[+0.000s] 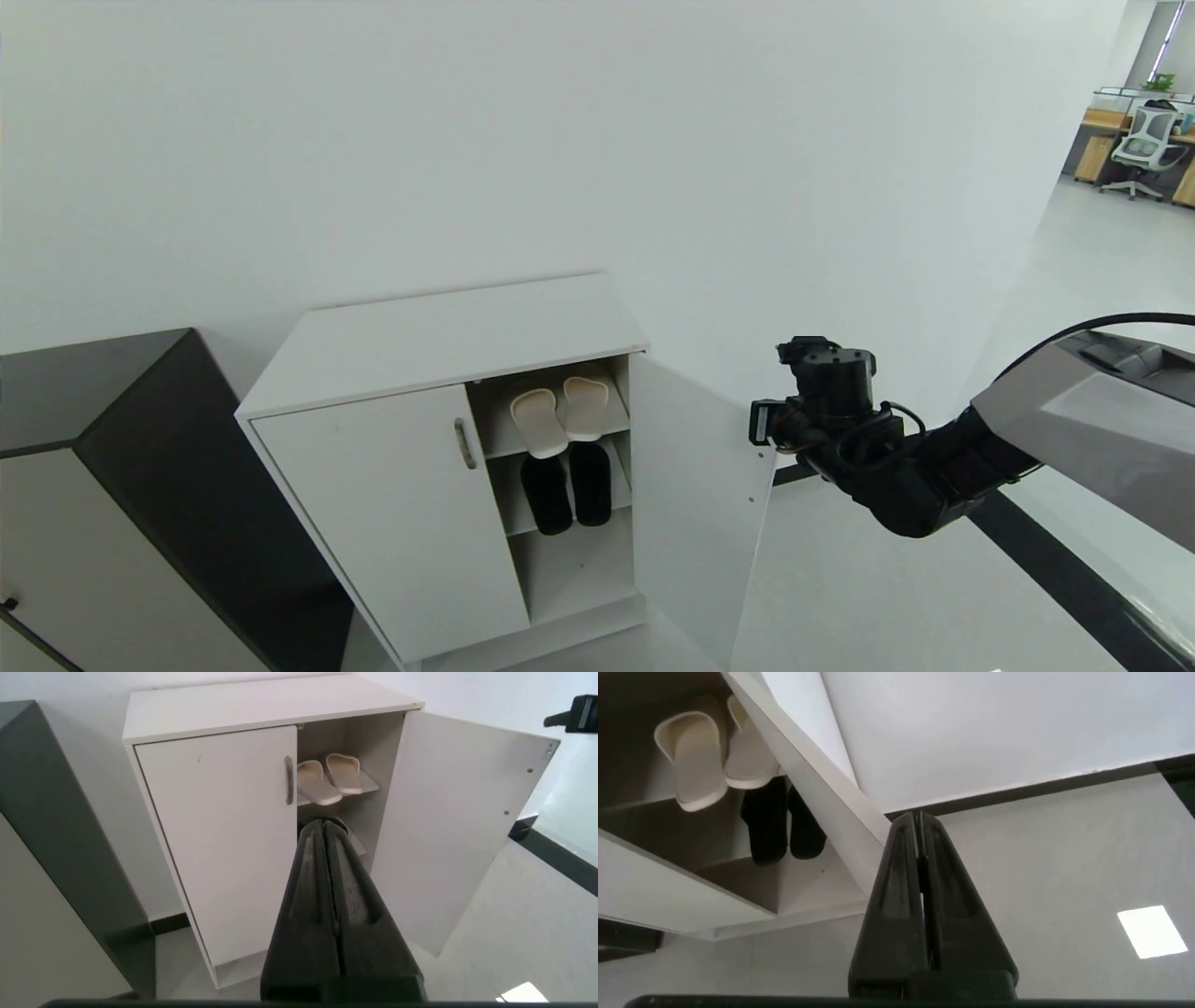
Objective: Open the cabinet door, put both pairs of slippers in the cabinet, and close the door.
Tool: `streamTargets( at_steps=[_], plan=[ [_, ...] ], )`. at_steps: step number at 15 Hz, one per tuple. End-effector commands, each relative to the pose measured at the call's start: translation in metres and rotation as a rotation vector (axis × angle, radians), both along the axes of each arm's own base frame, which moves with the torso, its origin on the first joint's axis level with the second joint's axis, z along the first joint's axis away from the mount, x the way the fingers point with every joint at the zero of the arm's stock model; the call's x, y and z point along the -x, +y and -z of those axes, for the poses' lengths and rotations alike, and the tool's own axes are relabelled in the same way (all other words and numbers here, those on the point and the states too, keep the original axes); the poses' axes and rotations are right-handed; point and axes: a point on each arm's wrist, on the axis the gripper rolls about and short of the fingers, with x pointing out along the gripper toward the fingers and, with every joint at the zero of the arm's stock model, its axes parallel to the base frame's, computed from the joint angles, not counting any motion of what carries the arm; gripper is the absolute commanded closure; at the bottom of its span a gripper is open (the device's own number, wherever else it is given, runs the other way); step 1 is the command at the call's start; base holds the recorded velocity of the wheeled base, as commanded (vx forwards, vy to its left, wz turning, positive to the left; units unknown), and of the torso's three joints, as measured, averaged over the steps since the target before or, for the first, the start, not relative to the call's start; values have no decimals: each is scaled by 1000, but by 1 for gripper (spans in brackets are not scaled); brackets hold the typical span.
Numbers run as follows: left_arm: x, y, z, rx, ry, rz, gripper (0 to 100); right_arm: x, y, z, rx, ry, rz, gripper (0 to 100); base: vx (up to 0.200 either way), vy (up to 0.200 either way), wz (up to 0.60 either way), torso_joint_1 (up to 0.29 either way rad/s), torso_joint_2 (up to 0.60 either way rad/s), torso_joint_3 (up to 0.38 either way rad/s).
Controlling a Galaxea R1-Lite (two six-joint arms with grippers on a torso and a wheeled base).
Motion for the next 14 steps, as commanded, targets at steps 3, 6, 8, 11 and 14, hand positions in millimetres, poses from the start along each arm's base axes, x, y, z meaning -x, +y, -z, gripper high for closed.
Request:
streamTargets(
  at_steps=[3, 6, 8, 11, 14],
  plan=[
    [0, 0, 0, 0, 1, 0, 100, -1, 1, 9, 11, 18, 0, 100, 0, 0, 0, 0, 0, 0],
    [0, 0, 0, 0, 1, 0, 100, 0, 1, 10, 14, 24, -1, 100, 0, 0, 0, 0, 0, 0],
    [0, 0, 0, 0, 1, 0, 100, 3, 3, 11, 20, 31, -6, 100, 0, 0, 0, 0, 0, 0],
    [0, 0, 0, 0, 1, 0, 100, 26, 18, 11, 34, 51, -60, 100, 0, 0, 0, 0, 0, 0],
    [0, 0, 0, 0, 1, 0, 100, 51, 36, 2, 39, 43, -113, 100, 0, 0, 0, 0, 0, 0]
  ],
)
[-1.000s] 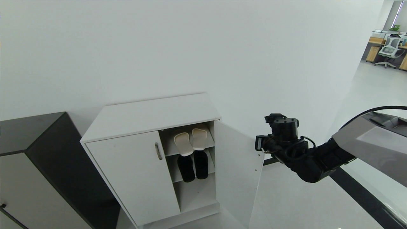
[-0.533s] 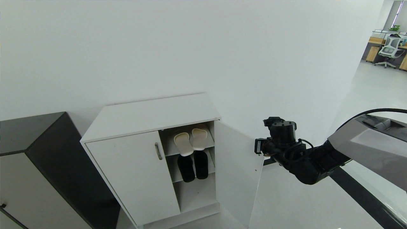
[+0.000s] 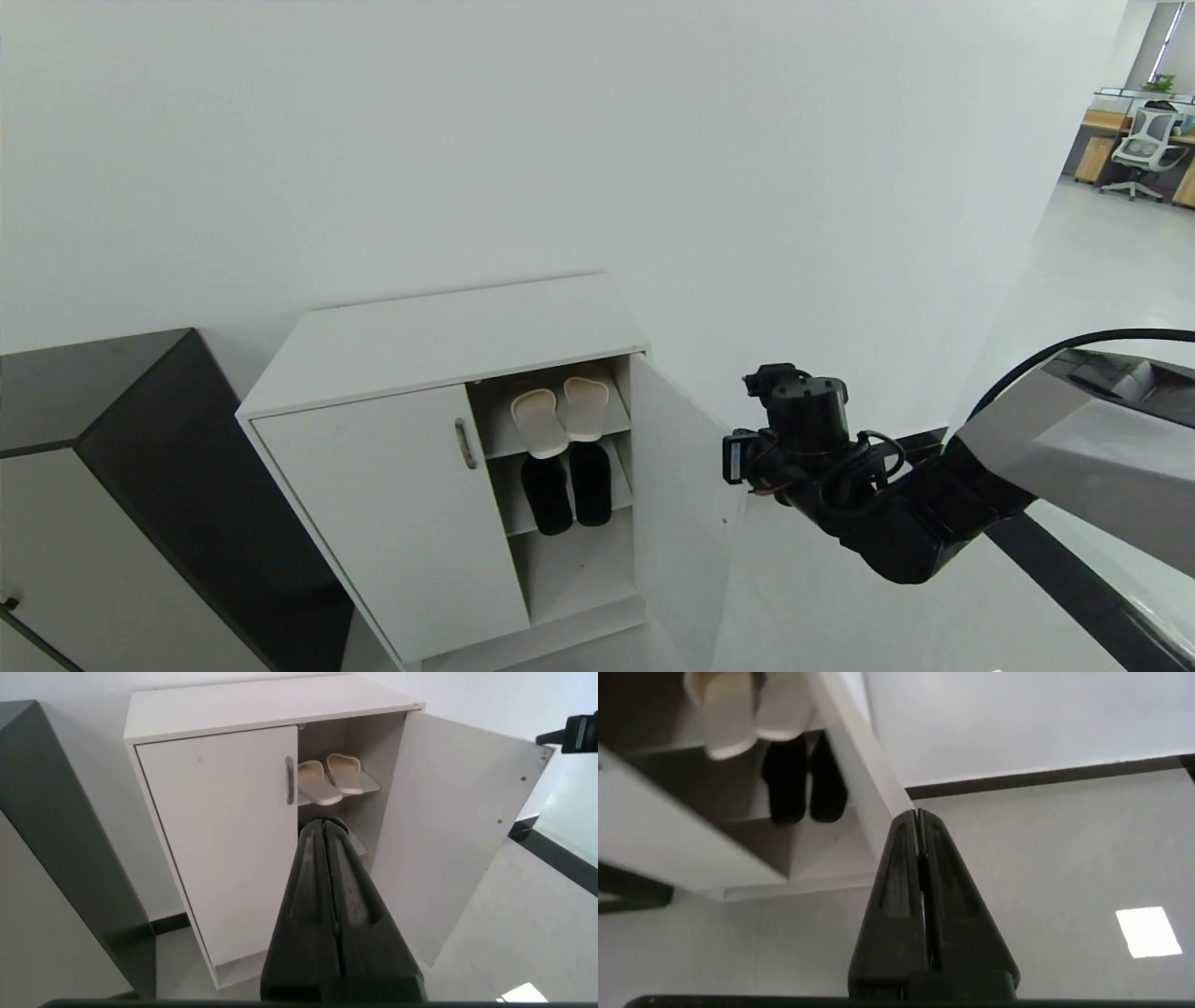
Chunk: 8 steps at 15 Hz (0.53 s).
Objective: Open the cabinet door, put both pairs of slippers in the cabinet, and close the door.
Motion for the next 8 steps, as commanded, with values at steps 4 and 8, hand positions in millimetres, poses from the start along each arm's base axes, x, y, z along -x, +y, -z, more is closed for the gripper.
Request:
streamTargets(
  at_steps=[4, 8],
  plan=[
    [0, 0, 0, 0, 1, -1, 100, 40, 20, -14, 39, -18, -73, 100, 0, 0, 0, 0, 0, 0],
    [0, 0, 0, 0, 1, -1, 100, 31, 14, -8, 33, -37, -49, 100, 0, 0, 0, 0, 0, 0]
  ],
)
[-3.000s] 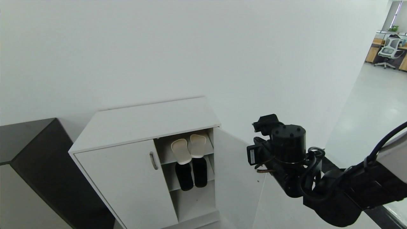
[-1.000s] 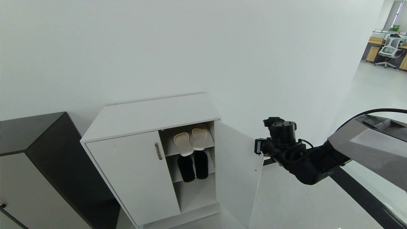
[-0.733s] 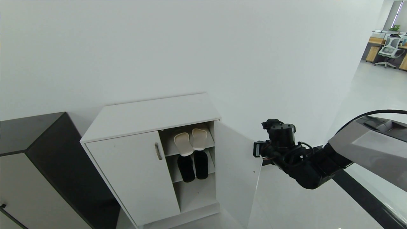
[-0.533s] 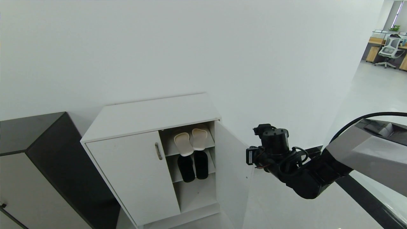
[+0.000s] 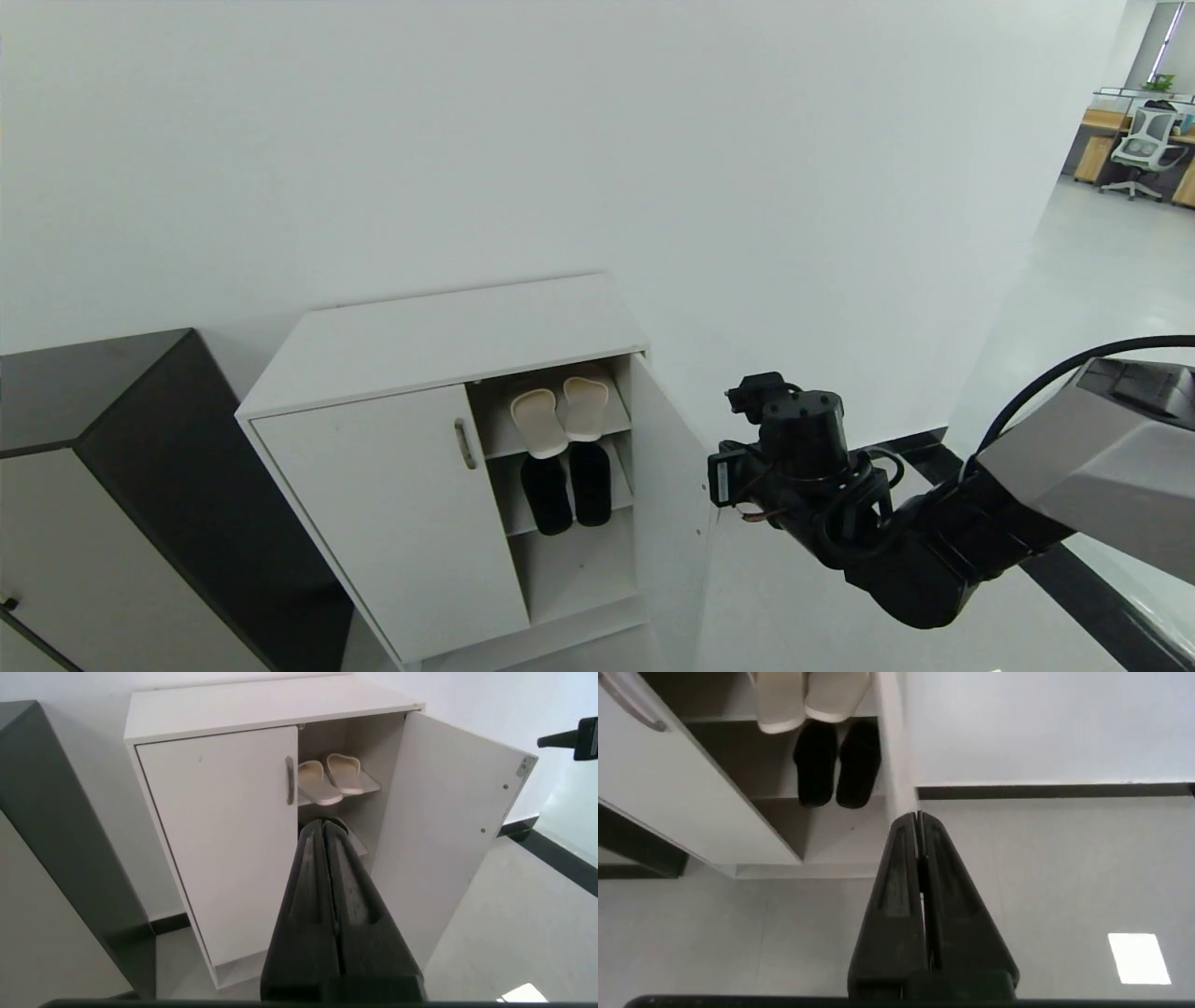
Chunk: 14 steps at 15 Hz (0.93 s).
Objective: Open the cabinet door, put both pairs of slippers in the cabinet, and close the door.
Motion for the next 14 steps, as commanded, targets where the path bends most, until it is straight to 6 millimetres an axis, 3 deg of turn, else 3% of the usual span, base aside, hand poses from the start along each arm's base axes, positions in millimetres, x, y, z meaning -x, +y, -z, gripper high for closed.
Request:
streamTargets(
  at_steps=[1, 4, 7, 10, 14],
  plan=[
    [0, 0, 0, 0, 1, 1, 100, -8, -5, 6, 5, 7, 21, 100, 0, 0, 0, 0, 0, 0],
    [0, 0, 0, 0, 1, 1, 100, -13, -5, 17, 20, 27, 29, 100, 0, 0, 0, 0, 0, 0],
    [0, 0, 0, 0, 1, 1, 100, -5, 8, 27, 35, 45, -6, 100, 0, 0, 0, 0, 0, 0],
    [0, 0, 0, 0, 1, 1, 100, 12, 26, 25, 21, 29, -68, 100, 0, 0, 0, 0, 0, 0],
    [0, 0, 0, 0, 1, 1, 100, 31, 35, 15, -11, 3, -129, 100, 0, 0, 0, 0, 0, 0]
  ],
)
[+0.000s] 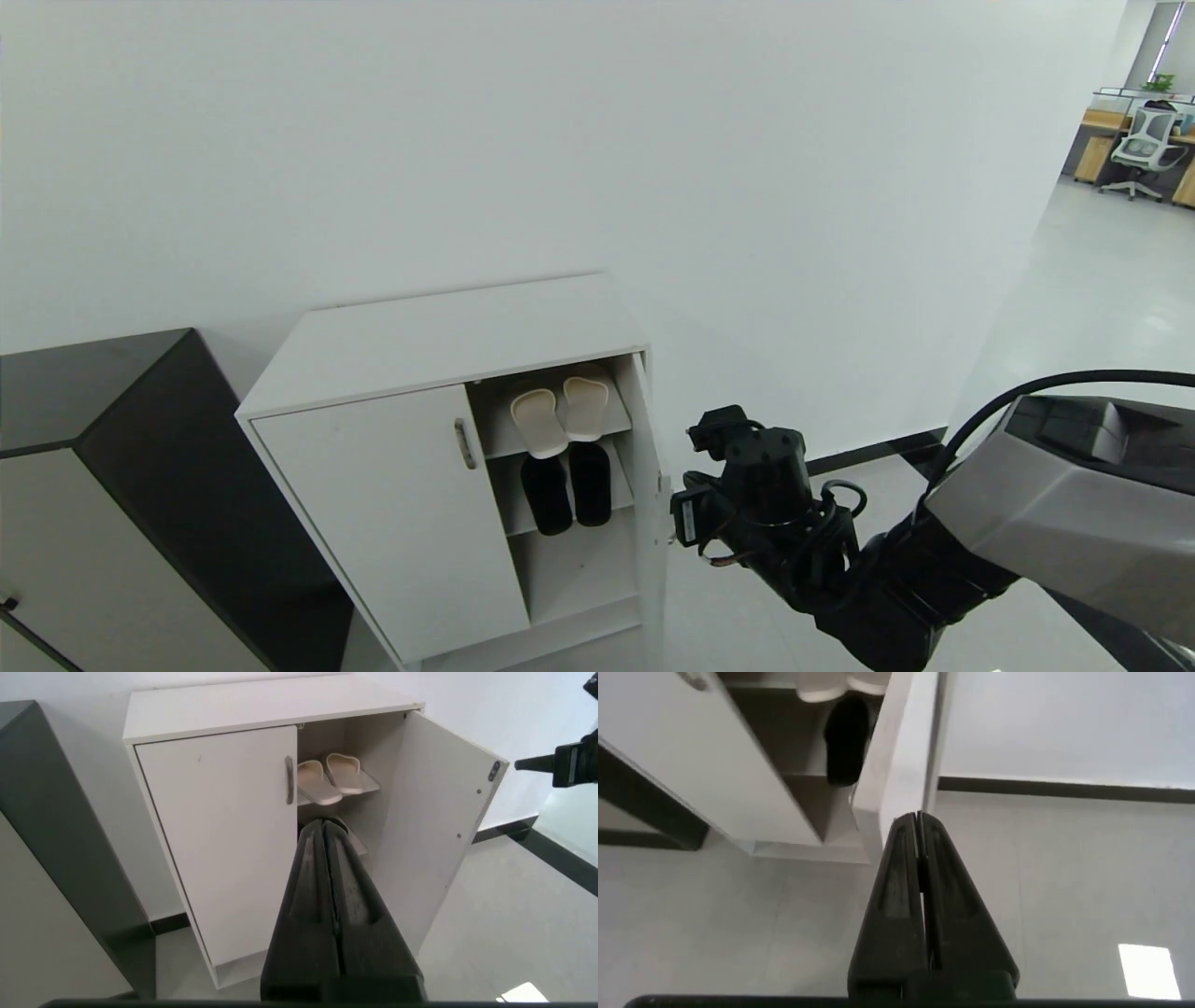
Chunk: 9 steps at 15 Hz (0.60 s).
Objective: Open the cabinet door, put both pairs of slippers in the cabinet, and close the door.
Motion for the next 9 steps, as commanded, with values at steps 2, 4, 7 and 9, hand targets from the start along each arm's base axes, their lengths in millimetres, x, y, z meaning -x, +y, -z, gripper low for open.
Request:
streamTargets(
  at_steps=[2, 4, 7, 9],
  plan=[
    [0, 0, 0, 1, 1, 0, 100, 11, 2, -4, -10, -1, -46, 100, 0, 0, 0, 0, 0, 0],
    [0, 0, 0, 1, 1, 0, 100, 1, -4, 4, 3, 8, -15, 100, 0, 0, 0, 0, 0, 0],
    [0, 0, 0, 1, 1, 0, 100, -7, -11, 13, 45, 2, -2, 100, 0, 0, 0, 0, 0, 0],
    [0, 0, 0, 2, 1, -2, 100, -7, -11, 15, 64, -17, -7, 100, 0, 0, 0, 0, 0, 0]
  ],
)
